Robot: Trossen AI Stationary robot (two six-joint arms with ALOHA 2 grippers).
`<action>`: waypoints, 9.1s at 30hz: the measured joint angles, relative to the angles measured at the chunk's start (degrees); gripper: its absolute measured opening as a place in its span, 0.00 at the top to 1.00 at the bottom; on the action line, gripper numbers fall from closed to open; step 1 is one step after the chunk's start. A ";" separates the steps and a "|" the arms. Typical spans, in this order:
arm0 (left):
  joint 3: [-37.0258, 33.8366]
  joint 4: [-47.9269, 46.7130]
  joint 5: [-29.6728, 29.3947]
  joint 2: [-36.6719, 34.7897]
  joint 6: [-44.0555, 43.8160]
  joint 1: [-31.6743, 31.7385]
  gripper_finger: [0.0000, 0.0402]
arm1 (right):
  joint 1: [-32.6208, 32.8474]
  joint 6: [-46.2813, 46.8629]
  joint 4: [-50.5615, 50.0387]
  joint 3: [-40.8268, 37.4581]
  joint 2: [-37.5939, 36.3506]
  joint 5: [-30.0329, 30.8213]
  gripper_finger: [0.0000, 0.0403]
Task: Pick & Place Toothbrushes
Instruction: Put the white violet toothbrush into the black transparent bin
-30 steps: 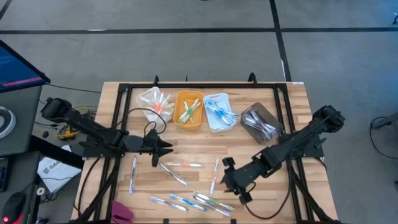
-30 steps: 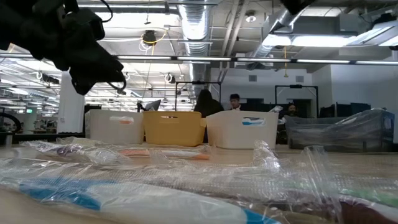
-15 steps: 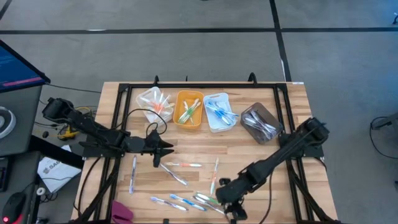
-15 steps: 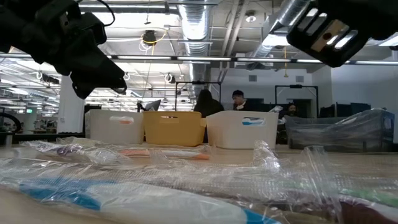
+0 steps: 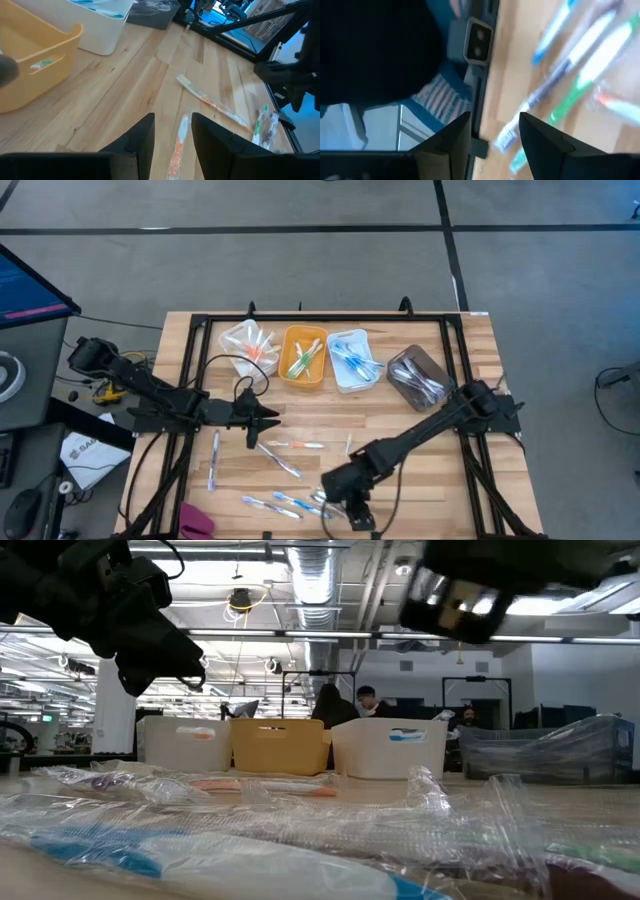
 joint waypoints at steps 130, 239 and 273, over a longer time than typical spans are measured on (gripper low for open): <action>-0.86 4.30 -25.68 0.76 -19.32 -34.20 0.70 | -39.24 3.38 -30.35 -38.43 -53.60 40.04 0.99; 12.41 7.00 -0.89 40.29 24.92 -17.03 0.57 | 11.23 11.27 28.55 -24.26 -22.65 46.70 0.38; 20.05 65.43 -2.02 41.81 41.68 -18.67 0.97 | 7.45 -10.59 51.58 -24.17 -13.83 57.73 0.38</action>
